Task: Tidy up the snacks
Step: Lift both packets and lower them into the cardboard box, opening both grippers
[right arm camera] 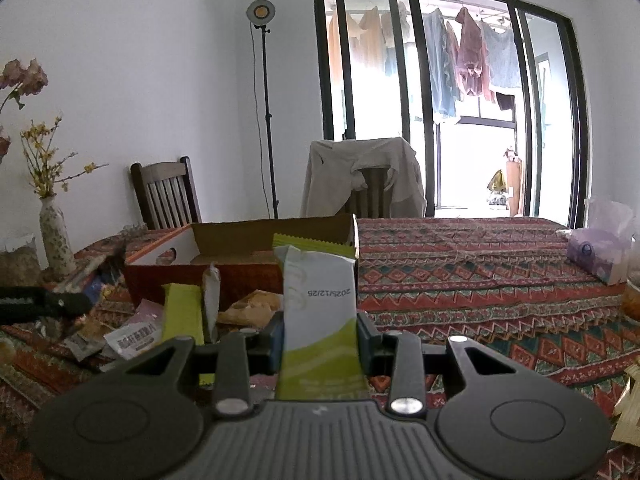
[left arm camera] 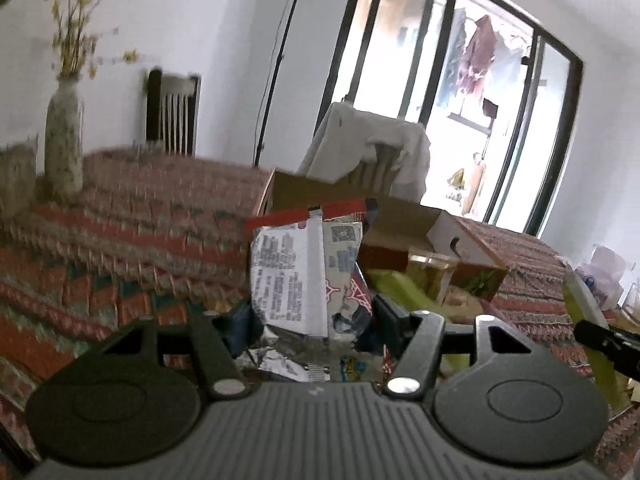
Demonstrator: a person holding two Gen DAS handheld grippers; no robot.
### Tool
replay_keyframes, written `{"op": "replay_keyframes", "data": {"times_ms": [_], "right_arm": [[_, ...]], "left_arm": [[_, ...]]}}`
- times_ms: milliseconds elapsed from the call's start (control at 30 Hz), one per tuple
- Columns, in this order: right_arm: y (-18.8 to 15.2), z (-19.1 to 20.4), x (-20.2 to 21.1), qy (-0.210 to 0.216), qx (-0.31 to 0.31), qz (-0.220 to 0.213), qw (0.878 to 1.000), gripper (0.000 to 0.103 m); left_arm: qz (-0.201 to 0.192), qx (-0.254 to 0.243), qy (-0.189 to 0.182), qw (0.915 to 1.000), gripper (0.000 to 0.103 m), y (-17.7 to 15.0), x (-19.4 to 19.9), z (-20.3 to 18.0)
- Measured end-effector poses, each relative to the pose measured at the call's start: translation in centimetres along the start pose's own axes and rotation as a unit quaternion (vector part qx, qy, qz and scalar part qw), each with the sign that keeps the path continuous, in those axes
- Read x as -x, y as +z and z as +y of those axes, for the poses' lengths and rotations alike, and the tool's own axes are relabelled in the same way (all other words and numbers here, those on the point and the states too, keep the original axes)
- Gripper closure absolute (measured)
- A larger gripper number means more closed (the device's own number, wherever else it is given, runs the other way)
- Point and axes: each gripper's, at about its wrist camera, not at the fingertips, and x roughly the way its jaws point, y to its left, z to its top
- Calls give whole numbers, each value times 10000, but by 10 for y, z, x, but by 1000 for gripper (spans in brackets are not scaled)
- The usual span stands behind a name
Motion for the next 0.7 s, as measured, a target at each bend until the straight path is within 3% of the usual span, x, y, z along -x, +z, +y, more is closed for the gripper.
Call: {"op": "replay_keyframes", "data": {"times_ms": [367,700], "right_arm": [[50,7,-36,-94,69,-426,9990,68],[106,20,-126,-24,-41,-430,9991,68]], "left_arm": [[-392,-324,-235,9984,40,49,-21,-30],[-565,-254,-75,9981,40,98,-79,-46]]}}
